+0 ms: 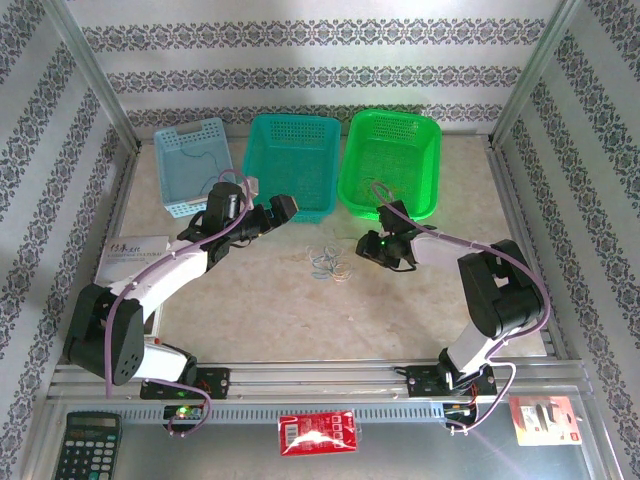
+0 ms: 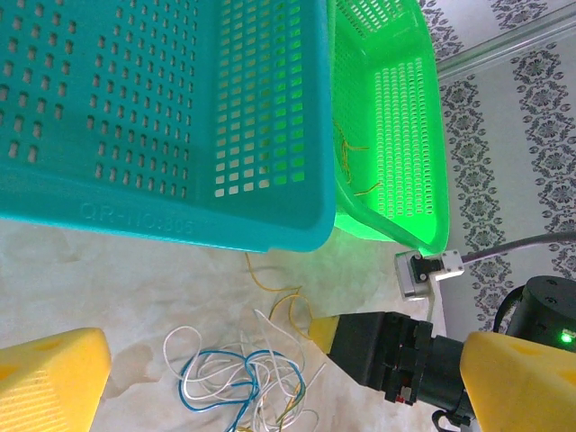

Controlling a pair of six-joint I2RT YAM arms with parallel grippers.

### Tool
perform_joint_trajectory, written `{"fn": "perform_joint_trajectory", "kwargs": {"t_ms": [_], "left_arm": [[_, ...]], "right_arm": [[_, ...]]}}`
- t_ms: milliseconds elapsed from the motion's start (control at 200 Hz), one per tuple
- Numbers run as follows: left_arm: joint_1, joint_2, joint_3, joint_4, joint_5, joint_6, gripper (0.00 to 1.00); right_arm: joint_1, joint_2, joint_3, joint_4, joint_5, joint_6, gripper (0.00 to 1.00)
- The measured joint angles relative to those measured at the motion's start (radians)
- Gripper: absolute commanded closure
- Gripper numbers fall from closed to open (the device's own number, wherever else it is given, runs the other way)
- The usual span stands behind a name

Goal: Untangle the cables

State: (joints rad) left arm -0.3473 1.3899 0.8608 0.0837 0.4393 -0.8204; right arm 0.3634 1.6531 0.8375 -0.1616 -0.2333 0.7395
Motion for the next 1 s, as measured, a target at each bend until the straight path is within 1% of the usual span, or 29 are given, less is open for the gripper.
{"fn": "perform_joint_trajectory", "kwargs": {"t_ms": [145,265,445,699,744,859,939,999], "left_arm": [[0.0,0.003,0.0,0.0,0.0,0.0,0.0],[0.0,0.003,0.0,0.0,0.0,0.0,0.0],[-0.005,0.003,0.0,0.0,-0.004,0.0,0.0],[-0.013,0.003,0.0,0.001,-0.007,0.0,0.0],[-0.013,0.003,0.0,0.001,-0.007,0.0,0.0],[-0.013,0.003,0.0,0.001,-0.008,0.0,0.0],[-0.013,0.003,0.0,0.001,-0.008,0.0,0.0],[-0.013,0.003,0.0,0.001,-0.01,0.0,0.0]], "right_arm": [[-0.014,0.0,-0.005,0.02,0.0,0.015,0.67],[-0.021,0.003,-0.017,0.037,0.0,0.021,0.67],[-0.021,0.011,-0.029,0.049,-0.012,0.031,0.63],[-0.021,0.014,-0.04,0.079,-0.027,0.048,0.66],[-0.021,0.018,-0.04,0.082,-0.03,0.051,0.68],[-0.025,0.024,-0.04,0.088,-0.033,0.064,0.85],[-0.026,0.037,-0.042,0.104,-0.044,0.064,1.0],[-0.027,0.032,-0.044,0.111,-0.048,0.066,1.0]]}}
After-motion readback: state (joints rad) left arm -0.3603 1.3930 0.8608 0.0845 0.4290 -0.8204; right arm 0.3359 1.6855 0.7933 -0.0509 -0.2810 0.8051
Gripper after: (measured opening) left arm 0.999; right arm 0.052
